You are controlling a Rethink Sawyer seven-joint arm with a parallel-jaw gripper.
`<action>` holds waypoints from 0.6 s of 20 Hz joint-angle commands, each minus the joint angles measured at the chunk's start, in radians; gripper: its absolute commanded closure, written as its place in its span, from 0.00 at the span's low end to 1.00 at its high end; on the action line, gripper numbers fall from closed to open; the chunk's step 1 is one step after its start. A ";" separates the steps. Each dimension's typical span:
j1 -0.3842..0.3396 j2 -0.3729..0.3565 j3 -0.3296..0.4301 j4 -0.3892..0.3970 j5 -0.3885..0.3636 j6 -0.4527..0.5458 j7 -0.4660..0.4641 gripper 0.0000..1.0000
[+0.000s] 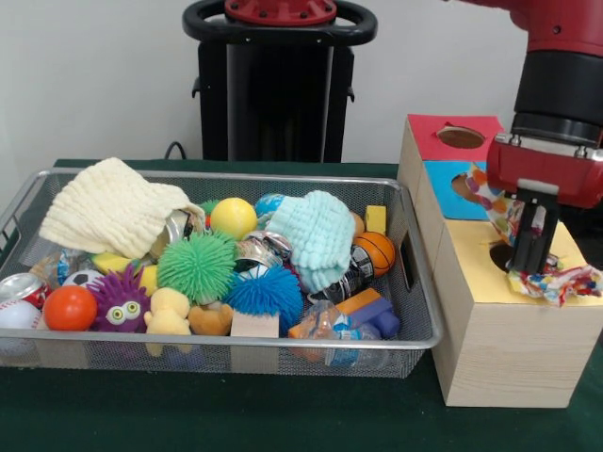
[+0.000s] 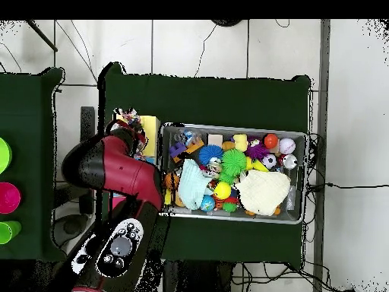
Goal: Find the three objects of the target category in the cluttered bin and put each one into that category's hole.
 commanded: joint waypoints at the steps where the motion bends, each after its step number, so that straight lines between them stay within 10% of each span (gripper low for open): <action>1: 0.063 0.168 -0.051 -0.085 0.095 0.014 0.292 1.00; 12: 0.022 0.157 -0.032 -0.099 0.092 0.139 0.234 1.00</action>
